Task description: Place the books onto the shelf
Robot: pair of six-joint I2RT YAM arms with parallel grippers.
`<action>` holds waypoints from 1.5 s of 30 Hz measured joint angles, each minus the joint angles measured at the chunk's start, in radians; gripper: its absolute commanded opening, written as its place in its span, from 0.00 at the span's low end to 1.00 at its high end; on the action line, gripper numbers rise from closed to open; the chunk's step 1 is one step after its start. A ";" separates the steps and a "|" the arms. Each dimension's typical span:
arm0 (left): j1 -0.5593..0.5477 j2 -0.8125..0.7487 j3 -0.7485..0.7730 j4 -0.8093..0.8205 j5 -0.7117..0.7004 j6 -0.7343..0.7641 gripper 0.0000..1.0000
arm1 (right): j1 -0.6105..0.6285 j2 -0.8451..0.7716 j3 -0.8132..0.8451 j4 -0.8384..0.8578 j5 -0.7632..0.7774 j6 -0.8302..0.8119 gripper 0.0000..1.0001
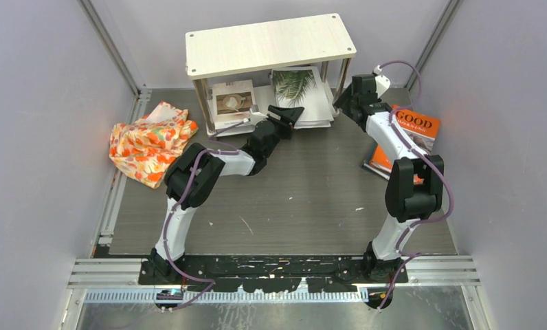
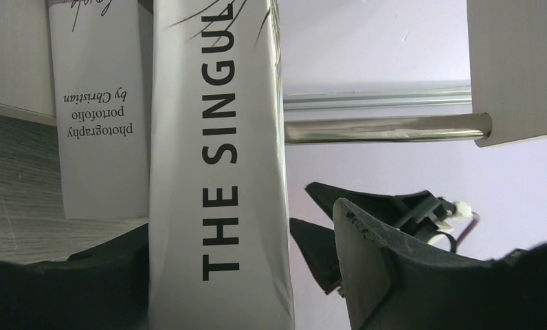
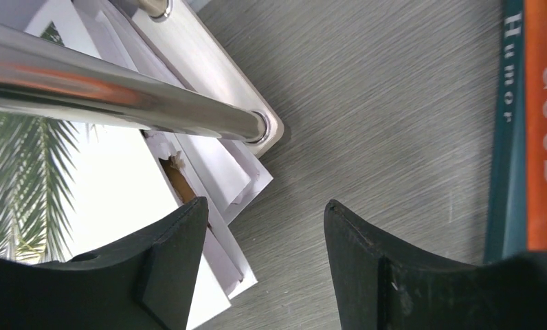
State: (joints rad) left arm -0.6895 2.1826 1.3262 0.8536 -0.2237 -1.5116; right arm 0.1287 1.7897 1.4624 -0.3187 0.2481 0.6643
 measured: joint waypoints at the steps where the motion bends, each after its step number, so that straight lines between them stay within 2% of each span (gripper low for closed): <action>1: 0.000 0.000 0.000 -0.002 0.002 0.000 0.68 | -0.001 -0.015 -0.004 -0.003 0.007 -0.008 0.67; 4: 0.000 0.000 0.000 -0.005 0.008 0.000 0.68 | -0.003 -0.059 -0.019 -0.006 0.021 -0.026 0.65; 13: 0.000 0.000 0.025 -0.042 0.027 0.001 0.68 | -0.002 -0.156 -0.105 -0.034 0.010 -0.076 0.34; 20: 0.000 0.008 0.062 -0.062 0.045 0.001 0.68 | 0.016 -0.189 -0.111 -0.072 -0.043 -0.141 0.21; 32: 0.000 0.049 0.102 -0.094 0.057 0.001 0.68 | 0.106 -0.124 -0.041 -0.119 -0.158 -0.201 0.19; 45: 0.001 0.059 0.129 -0.117 0.085 0.001 0.69 | 0.109 -0.036 0.021 -0.166 -0.243 -0.245 0.19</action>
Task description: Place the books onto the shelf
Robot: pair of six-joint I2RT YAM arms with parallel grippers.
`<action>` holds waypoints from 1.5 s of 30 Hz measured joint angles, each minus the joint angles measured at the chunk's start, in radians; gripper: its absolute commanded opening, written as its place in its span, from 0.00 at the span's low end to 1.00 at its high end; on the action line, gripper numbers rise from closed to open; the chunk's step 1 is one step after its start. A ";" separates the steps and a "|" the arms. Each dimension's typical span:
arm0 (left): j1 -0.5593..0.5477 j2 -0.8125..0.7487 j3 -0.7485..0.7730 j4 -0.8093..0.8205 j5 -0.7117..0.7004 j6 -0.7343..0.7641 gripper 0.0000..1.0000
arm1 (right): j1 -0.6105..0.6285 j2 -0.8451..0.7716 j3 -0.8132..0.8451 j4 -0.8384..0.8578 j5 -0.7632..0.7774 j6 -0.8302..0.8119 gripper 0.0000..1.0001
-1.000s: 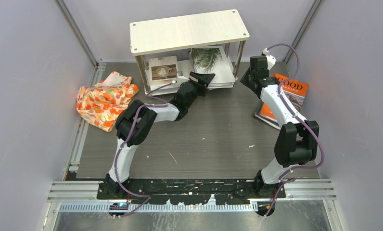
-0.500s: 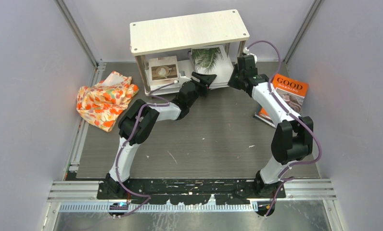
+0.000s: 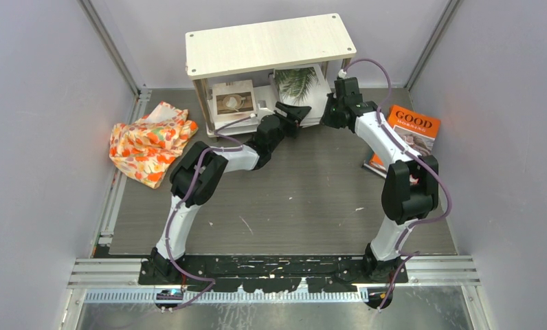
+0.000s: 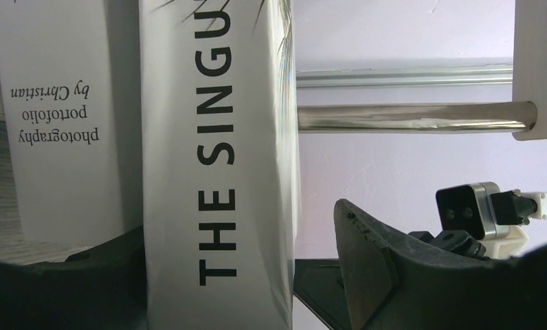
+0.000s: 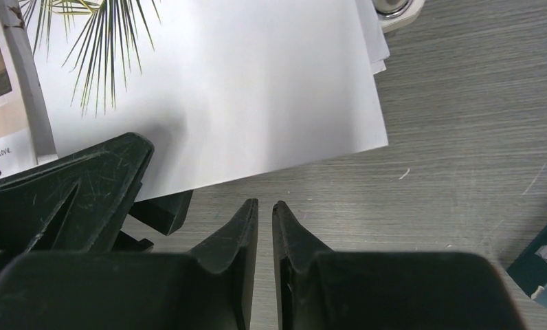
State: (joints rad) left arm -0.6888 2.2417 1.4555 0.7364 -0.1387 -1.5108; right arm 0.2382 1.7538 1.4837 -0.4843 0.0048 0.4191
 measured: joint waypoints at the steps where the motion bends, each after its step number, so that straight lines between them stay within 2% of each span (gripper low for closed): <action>1: 0.000 0.000 0.000 -0.001 0.002 0.000 0.69 | 0.000 0.007 0.004 -0.002 -0.007 -0.001 0.19; 38: 0.005 -0.001 -0.008 -0.068 0.121 0.001 0.75 | 0.000 0.096 0.056 0.016 -0.048 0.008 0.19; 39: 0.005 -0.002 -0.011 -0.070 0.126 0.001 0.76 | 0.000 0.097 0.056 0.017 -0.048 0.009 0.19; 40: 0.005 -0.003 -0.015 -0.070 0.131 0.002 0.89 | 0.000 0.099 0.056 0.019 -0.048 0.010 0.19; 41: 0.006 -0.006 -0.021 -0.072 0.136 0.003 0.92 | 0.000 0.101 0.056 0.021 -0.048 0.011 0.19; 45: 0.010 -0.027 -0.050 -0.078 0.145 0.006 0.94 | 0.000 0.106 0.056 0.029 -0.048 0.021 0.19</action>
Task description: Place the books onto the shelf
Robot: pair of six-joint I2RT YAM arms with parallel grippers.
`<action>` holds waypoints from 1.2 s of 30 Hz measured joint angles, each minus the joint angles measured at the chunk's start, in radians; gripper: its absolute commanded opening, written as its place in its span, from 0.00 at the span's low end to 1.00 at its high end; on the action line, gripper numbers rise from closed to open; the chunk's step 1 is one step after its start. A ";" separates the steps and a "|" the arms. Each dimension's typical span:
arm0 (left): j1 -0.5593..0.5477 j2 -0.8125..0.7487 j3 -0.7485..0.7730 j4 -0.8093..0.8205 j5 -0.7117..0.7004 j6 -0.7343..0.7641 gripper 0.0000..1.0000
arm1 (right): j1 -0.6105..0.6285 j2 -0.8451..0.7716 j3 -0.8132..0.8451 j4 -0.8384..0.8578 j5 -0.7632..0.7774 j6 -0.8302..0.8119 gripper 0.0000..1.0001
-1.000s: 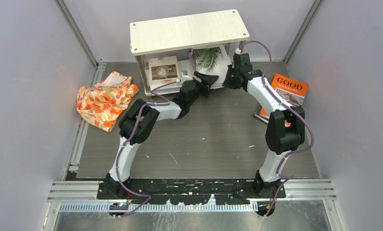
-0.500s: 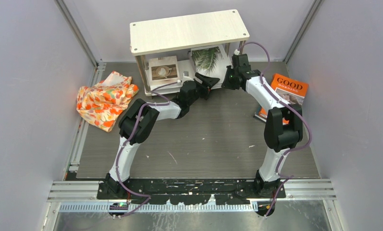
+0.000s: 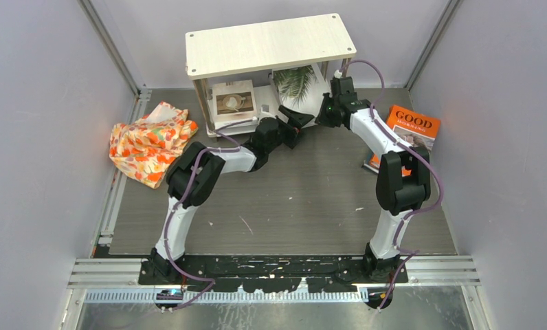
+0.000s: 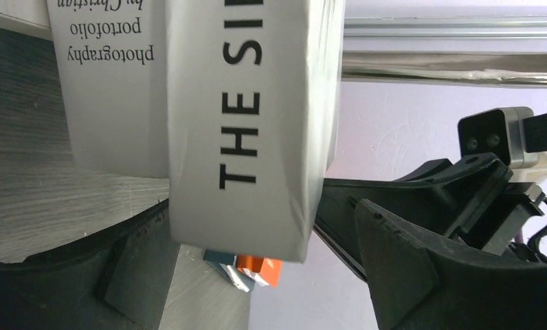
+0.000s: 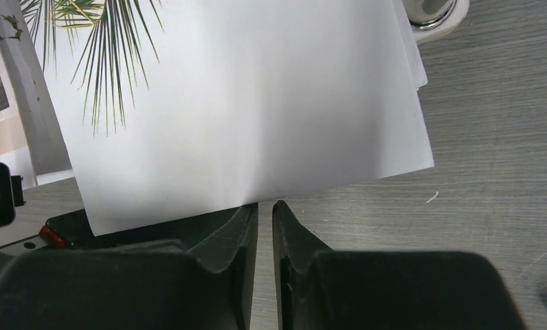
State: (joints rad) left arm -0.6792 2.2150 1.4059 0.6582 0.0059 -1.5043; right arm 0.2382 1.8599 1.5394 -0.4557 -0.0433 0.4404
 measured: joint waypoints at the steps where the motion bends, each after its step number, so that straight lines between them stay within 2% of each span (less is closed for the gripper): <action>1: 0.001 -0.007 -0.007 -0.001 0.002 0.001 0.94 | 0.000 0.002 0.000 0.002 0.000 0.003 0.19; 8: 0.004 -0.071 -0.052 -0.016 0.007 0.025 0.95 | 0.000 0.007 0.000 0.023 0.000 0.013 0.19; 16: 0.014 -0.225 -0.168 -0.048 0.006 0.070 0.94 | 0.000 0.008 -0.002 0.059 0.009 0.029 0.19; 27: 0.036 -0.470 -0.283 -0.186 -0.052 0.230 0.93 | 0.000 0.008 -0.050 0.133 0.056 0.048 0.19; 36: 0.047 -0.501 -0.306 -0.256 -0.079 0.291 0.93 | 0.000 0.008 -0.053 0.171 0.080 0.060 0.19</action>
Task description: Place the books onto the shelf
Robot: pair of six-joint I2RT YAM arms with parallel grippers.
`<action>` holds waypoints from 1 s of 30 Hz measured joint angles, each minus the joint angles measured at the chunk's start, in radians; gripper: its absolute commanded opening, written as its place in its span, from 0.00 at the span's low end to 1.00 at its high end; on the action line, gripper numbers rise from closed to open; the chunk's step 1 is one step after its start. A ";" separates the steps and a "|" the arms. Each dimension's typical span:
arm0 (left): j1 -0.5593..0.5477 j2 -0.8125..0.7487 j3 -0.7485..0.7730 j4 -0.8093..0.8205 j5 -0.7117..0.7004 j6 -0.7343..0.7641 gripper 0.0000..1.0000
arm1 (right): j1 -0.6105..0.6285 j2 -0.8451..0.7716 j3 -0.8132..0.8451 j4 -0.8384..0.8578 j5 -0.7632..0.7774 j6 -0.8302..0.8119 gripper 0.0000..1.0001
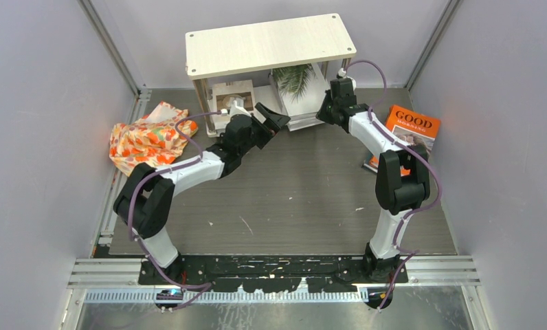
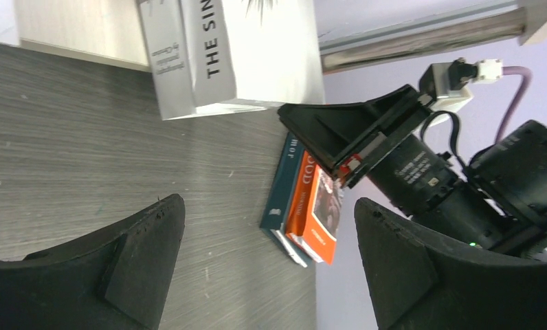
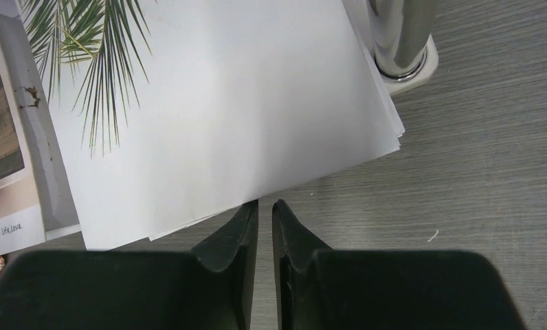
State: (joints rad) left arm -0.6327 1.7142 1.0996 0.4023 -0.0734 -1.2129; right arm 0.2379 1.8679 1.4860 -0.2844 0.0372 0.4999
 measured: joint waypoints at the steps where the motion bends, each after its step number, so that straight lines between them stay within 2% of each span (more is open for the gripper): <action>1: 0.000 0.000 -0.003 -0.008 -0.003 0.005 0.93 | 0.000 0.000 0.000 0.001 0.003 0.000 0.19; 10: 0.000 -0.024 -0.023 -0.045 -0.017 0.027 0.92 | 0.000 0.000 -0.018 0.012 0.031 0.000 0.22; 19: 0.000 -0.065 -0.023 -0.089 -0.021 0.063 0.93 | 0.000 -0.024 -0.072 0.014 0.050 0.008 0.45; 24: -0.009 -0.063 -0.013 -0.141 0.023 0.097 0.93 | 0.000 -0.145 -0.153 -0.037 0.090 0.012 0.53; 30: -0.063 0.023 0.137 -0.193 0.144 0.143 0.94 | -0.029 -0.380 -0.225 -0.138 0.175 0.020 0.56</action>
State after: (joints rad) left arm -0.6960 1.7367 1.2366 0.2089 0.0704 -1.0698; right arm 0.2085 1.4876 1.2613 -0.4221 0.2119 0.5201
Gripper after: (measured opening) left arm 0.931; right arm 0.554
